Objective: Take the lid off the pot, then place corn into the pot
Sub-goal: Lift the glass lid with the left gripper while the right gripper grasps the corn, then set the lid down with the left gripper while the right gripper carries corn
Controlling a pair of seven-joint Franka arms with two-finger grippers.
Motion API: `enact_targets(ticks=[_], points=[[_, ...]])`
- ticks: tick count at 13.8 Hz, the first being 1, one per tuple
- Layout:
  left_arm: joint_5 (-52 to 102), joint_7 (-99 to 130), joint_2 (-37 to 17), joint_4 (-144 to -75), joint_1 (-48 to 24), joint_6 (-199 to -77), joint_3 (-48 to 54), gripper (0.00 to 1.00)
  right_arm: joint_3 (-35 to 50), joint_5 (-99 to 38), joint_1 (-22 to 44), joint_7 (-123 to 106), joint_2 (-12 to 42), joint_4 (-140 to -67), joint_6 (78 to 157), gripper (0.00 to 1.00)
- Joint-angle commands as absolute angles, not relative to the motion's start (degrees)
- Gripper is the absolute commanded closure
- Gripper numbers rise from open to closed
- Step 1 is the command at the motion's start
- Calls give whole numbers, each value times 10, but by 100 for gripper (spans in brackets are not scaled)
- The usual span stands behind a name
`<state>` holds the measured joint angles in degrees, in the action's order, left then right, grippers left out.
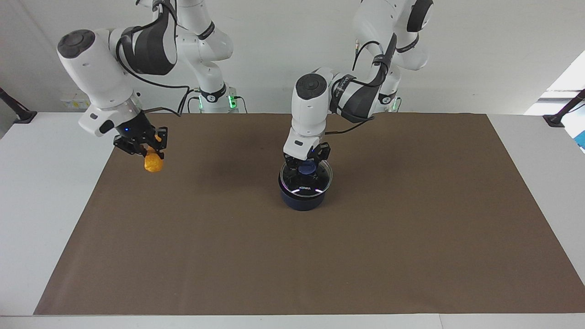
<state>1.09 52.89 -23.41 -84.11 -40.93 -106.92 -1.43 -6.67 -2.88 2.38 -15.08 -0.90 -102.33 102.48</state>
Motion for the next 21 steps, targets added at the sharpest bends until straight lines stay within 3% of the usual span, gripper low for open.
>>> enact_targets(ticks=[1,6,9,14,16,21], points=[[0,502,-202,-833,-396,-1046,-20,100,-62,-19,25,-111,-27,-1006,977,100],[9,405,-164,-838,-323,-1013,-19,100,-49,-11,78,8,-16,-1009,989,100],[11,329,-156,-840,-274,-991,-19,100,-48,-8,145,67,11,-1005,1021,100],[21,222,-156,-848,-187,-992,-19,100,-48,3,263,214,95,-976,1066,100],[22,174,-156,-857,-153,-992,-20,100,-48,-9,285,253,140,-913,1061,100],[25,46,-115,-938,-70,-1012,-20,100,-33,-32,319,283,218,-867,1121,100]])
